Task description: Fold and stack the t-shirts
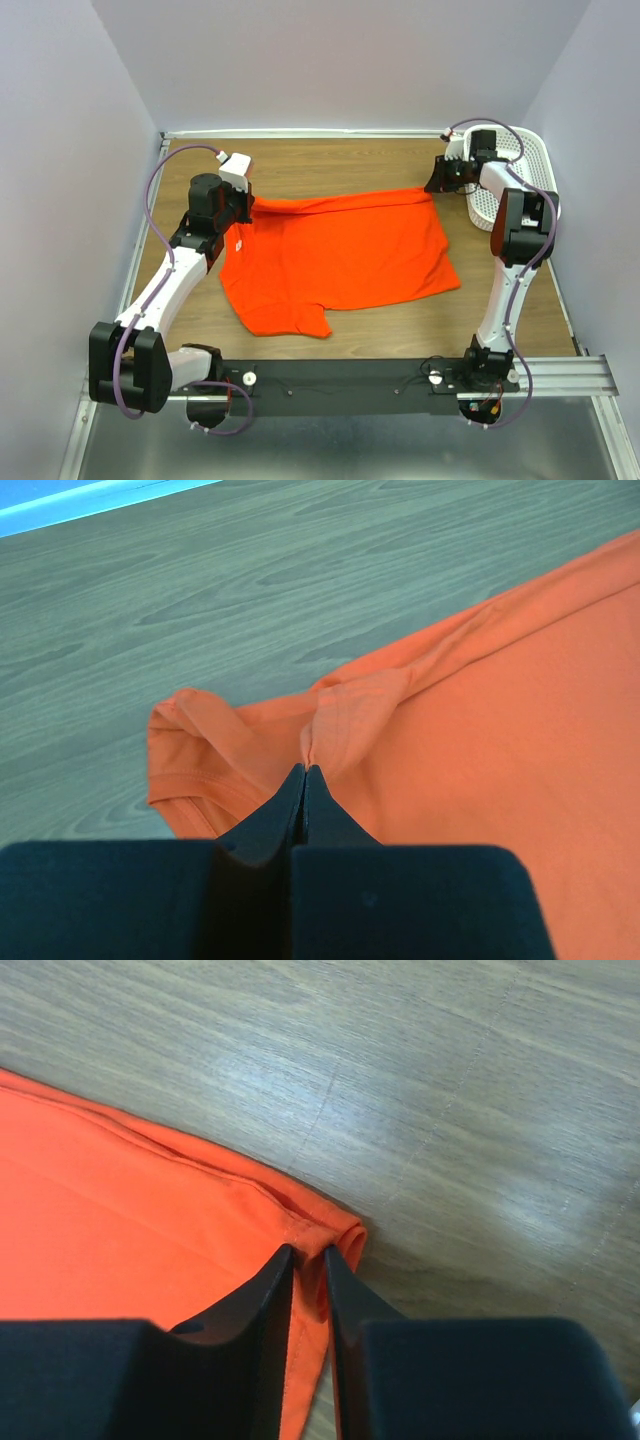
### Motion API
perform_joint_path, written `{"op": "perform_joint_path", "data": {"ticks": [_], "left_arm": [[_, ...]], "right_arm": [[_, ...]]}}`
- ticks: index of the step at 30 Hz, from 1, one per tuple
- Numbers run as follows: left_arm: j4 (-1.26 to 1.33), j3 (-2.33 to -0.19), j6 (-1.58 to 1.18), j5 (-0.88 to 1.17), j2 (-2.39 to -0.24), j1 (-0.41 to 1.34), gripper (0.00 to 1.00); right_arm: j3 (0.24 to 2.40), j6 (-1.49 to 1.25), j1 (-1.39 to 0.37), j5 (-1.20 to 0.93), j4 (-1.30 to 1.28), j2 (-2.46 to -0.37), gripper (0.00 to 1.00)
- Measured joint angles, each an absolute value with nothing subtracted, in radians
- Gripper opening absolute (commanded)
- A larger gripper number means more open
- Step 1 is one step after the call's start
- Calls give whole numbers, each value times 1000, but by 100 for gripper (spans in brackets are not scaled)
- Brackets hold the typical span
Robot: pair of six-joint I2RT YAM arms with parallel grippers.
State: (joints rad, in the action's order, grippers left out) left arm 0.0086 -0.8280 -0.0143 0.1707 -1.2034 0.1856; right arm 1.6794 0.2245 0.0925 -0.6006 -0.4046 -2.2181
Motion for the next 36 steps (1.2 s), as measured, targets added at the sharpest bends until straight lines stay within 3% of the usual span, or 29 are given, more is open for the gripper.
{"op": "perform_joint_path", "data": {"ticks": [10, 23, 25, 27, 28, 29, 30, 31, 36], "left_arm": [[9, -828, -14, 174, -1203, 186, 0], [9, -828, -14, 178, -1203, 186, 0], [9, -828, -14, 178, -1203, 186, 0], [8, -828, -14, 180, -1203, 186, 0], [9, -828, -14, 182, -1203, 186, 0], [9, -828, -14, 184, -1203, 186, 0], [8, -828, -14, 187, -1203, 186, 0], [9, -828, -14, 189, -1203, 186, 0], [8, -828, -14, 197, -1203, 186, 0]], "right_arm": [[1677, 257, 91, -601, -406, -2210, 5], [1512, 352, 91, -595, -405, -2024, 7], [1473, 376, 91, -591, -406, -1992, 16], [1414, 406, 91, -580, -402, -1950, 35], [1391, 416, 91, -573, -406, -1932, 56], [1362, 442, 91, -561, -404, -1914, 67], [1315, 463, 91, -536, -400, -1883, 95], [1294, 482, 91, -525, -404, -1870, 100], [1205, 524, 89, -457, -406, -1806, 100]]}}
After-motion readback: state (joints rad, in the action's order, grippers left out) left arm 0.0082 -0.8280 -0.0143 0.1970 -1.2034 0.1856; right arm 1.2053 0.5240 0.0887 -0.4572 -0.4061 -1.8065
